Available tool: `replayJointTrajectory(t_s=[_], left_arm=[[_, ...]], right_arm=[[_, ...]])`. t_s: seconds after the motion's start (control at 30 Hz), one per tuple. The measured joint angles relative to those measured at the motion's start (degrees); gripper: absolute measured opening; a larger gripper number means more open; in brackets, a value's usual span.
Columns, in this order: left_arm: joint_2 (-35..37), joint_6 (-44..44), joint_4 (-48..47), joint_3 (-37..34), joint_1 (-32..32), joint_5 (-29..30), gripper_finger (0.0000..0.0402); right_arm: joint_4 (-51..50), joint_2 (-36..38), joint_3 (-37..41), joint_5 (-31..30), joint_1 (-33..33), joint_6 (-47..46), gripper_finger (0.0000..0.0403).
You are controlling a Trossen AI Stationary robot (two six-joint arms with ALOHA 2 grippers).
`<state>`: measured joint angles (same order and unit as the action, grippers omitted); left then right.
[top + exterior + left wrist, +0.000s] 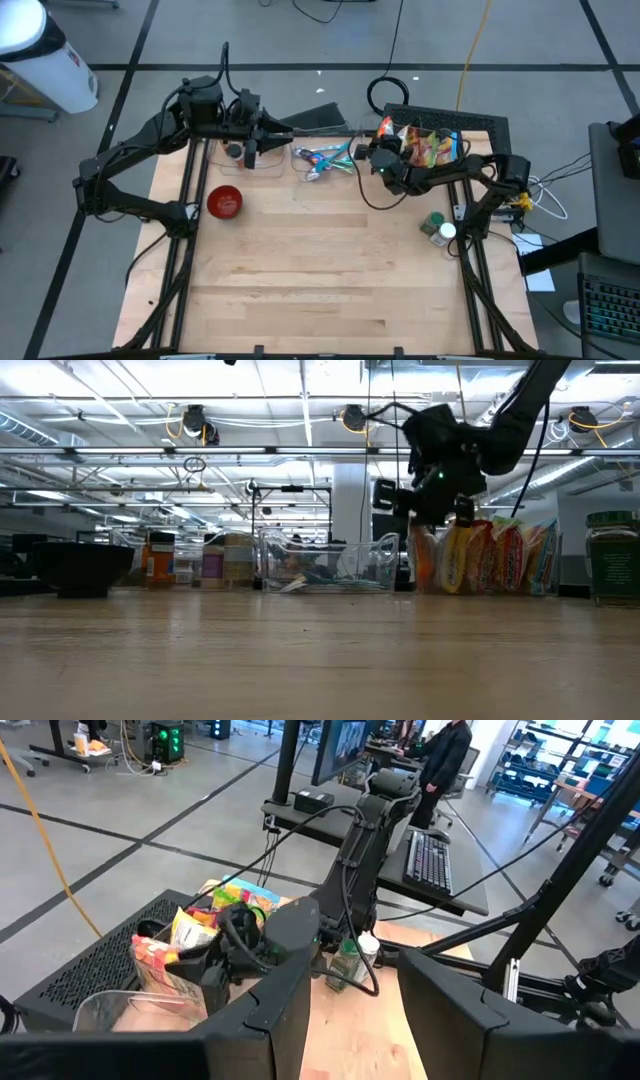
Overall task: Pick & Place Food Item
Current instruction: Put the orange noodle pack into the right transparent bin, then put the green seasoning bottle into the left transparent bin
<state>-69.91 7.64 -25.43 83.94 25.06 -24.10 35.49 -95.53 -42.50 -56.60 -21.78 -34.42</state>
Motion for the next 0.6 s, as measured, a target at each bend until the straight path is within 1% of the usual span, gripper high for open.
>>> replayJointTrajectory(t_s=[0.17, 0.3, 0.37, 0.47, 0.6], left_arm=[[0.0, -0.4, 0.0, 0.0, 0.0, 0.0, 0.0159], [0.0, -0.5, -0.1, 0.0, 0.0, 0.0, 0.0159], [0.0, -0.5, -0.1, 0.0, 0.0, 0.0, 0.0159], [0.0, -0.4, 0.0, 0.0, 0.0, 0.0, 0.0159], [0.0, 0.4, 0.0, 0.0, 0.0, 0.0, 0.0159]], right_arm=[[5.8, 3.4, 0.0, 0.1, 0.5, 11.1, 0.0147], [6.5, 7.6, 0.0, -0.1, 1.4, 18.6, 0.0158], [5.0, 9.3, 0.0, -0.1, 1.7, 21.0, 0.0159], [1.4, 10.5, -0.1, -0.2, 2.0, 21.4, 0.0158], [-8.2, 10.6, 0.1, -0.1, 2.0, 14.7, 0.0152]])
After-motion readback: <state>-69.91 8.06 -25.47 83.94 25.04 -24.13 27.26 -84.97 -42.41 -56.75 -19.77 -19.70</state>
